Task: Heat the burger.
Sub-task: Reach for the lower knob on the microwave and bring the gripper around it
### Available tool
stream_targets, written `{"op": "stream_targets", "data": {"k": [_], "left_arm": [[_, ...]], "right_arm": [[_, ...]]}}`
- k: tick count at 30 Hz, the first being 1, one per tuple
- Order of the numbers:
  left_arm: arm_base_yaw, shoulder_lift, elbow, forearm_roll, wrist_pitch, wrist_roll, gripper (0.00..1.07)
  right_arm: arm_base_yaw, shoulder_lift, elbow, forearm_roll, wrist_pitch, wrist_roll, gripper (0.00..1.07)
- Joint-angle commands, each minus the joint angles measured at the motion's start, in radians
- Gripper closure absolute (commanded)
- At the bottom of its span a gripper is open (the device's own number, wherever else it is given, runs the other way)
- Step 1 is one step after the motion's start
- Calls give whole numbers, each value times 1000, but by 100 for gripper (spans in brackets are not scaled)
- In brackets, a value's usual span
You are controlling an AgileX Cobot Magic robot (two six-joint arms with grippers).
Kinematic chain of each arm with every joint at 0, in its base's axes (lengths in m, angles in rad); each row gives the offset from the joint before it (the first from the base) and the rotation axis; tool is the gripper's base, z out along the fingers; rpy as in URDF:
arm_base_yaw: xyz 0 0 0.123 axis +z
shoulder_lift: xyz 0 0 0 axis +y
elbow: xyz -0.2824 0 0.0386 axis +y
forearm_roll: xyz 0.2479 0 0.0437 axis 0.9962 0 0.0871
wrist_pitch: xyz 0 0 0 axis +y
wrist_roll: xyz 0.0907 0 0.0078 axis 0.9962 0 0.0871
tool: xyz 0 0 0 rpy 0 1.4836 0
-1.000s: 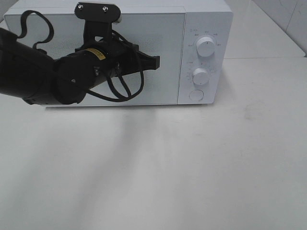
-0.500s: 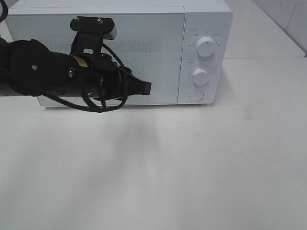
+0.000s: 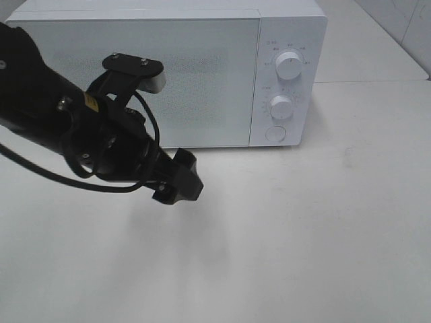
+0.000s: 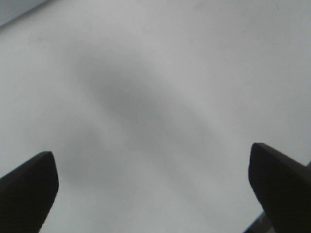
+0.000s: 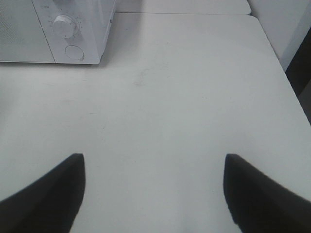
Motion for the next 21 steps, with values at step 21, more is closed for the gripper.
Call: {"op": "stream_targets", "data": {"k": [21], "left_arm": [[503, -252, 1, 92, 538, -53, 6]], "right_arm": [[-9, -30, 2, 2, -11, -11, 31]]}}
